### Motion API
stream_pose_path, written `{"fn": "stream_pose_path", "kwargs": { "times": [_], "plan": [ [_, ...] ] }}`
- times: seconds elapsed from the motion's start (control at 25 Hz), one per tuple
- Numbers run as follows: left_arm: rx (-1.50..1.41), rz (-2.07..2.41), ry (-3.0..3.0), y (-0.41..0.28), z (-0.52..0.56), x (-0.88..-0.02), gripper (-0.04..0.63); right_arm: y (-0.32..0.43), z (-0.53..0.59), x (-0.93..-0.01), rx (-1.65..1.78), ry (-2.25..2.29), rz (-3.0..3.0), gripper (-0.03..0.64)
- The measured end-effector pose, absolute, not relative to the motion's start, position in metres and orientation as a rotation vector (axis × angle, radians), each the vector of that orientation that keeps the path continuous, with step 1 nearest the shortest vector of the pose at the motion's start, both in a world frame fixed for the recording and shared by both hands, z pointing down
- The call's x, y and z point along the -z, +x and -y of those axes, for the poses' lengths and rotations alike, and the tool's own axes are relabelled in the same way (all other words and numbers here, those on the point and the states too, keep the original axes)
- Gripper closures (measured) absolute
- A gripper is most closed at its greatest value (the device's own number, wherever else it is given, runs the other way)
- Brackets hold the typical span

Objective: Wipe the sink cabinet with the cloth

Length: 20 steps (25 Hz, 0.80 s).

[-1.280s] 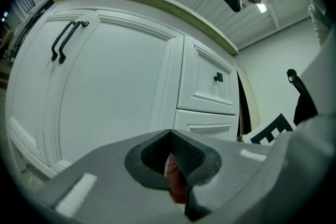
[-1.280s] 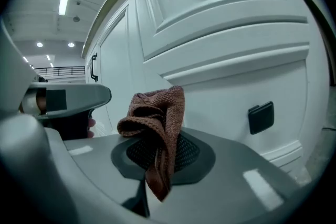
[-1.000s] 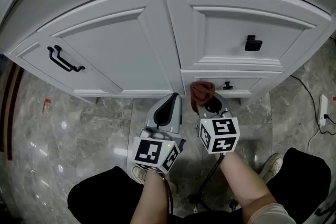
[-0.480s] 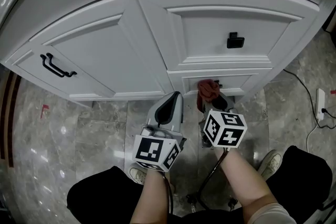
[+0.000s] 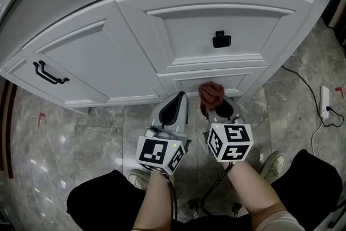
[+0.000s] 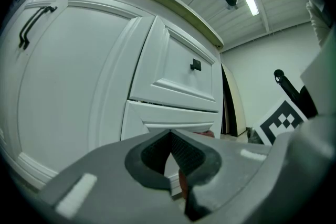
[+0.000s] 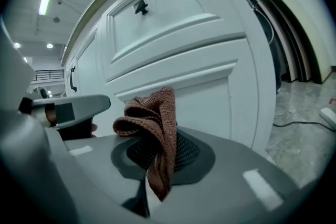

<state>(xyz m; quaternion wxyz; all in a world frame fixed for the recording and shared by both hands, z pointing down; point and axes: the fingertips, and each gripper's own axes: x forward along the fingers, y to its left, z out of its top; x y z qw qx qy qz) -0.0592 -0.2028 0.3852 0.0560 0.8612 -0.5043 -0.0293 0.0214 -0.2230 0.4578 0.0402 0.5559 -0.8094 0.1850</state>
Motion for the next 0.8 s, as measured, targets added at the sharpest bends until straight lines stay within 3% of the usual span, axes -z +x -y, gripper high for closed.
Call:
{"fn": "stream_pose_path", "kwargs": {
  "times": [0.8],
  "plan": [
    [0.104, 1.451, 2.62, -0.013, 0.206, -0.395, 0.595, 0.113, 0.247, -0.458, -0.603, 1.887, 2.362, 0.537]
  ]
}}
